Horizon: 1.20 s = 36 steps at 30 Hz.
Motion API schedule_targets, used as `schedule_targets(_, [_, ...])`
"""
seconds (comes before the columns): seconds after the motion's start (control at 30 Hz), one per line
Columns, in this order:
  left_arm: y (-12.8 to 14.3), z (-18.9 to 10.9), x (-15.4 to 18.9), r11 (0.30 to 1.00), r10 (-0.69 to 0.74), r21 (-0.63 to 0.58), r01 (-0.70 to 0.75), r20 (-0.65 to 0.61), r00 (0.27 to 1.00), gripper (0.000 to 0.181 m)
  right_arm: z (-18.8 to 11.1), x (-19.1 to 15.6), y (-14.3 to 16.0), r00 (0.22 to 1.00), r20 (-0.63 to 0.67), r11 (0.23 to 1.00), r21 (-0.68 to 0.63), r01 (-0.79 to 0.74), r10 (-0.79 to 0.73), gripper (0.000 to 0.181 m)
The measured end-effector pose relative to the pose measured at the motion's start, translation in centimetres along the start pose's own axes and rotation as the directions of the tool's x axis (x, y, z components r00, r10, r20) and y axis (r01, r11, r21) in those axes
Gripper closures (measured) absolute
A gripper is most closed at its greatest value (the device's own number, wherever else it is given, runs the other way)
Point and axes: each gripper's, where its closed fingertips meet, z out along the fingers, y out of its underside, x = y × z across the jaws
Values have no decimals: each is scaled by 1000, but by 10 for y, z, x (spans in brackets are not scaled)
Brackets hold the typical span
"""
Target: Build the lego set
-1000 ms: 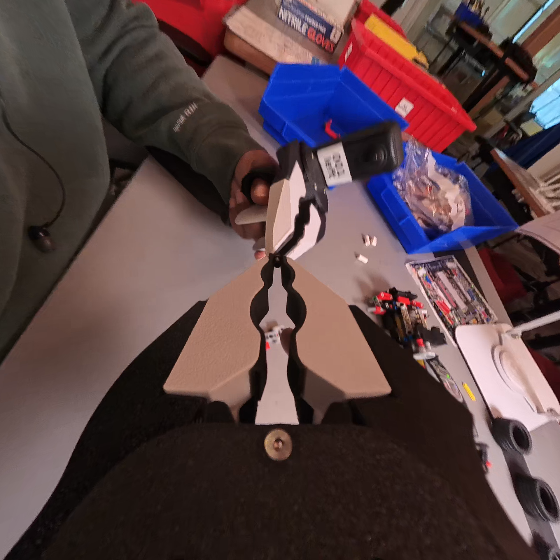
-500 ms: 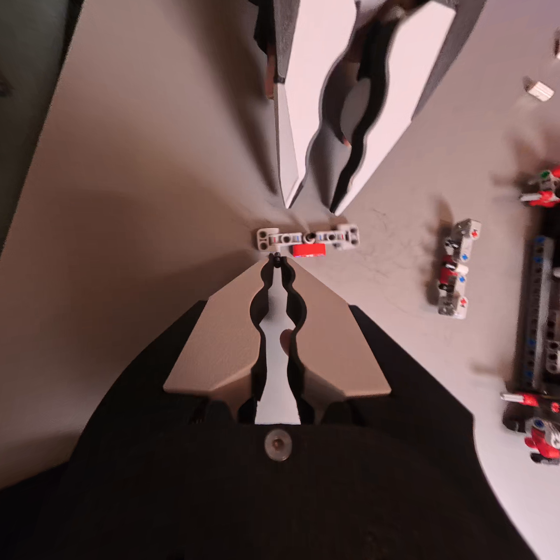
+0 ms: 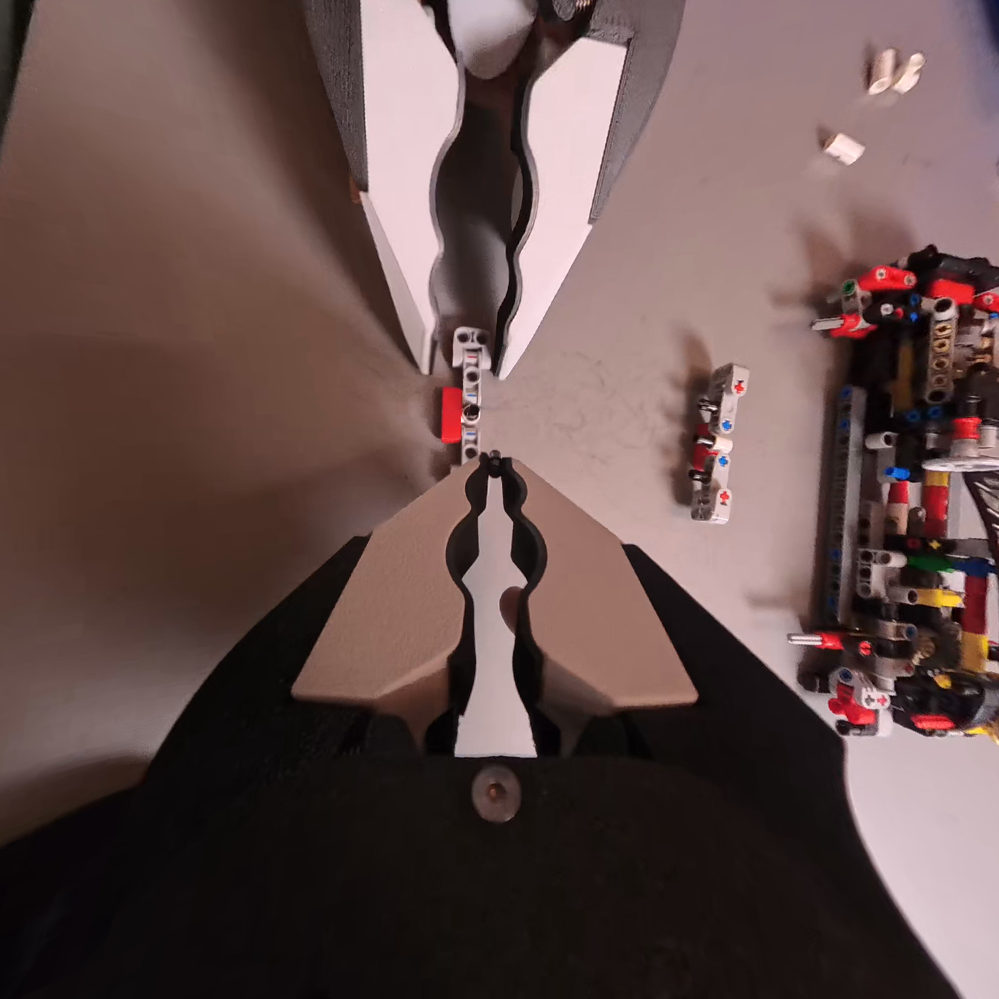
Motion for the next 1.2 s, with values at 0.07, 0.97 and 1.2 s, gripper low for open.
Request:
schedule_targets(0.07, [-2,2,1,1000,0,8,0,-5,1000,163,3,-5,0,999,38,1000,-29,9,-8,179])
schedule_targets(0.97, [0,0,-5,1000,13,28,-12,-14,1000,167,16,-10,4,961,223,910,-345,232,-161,179])
schedule_targets(1.2, [0,0,-5,1000,-1,27,1,-28,1000,167,16,-10,4,949,266,893,-367,261,-168,179])
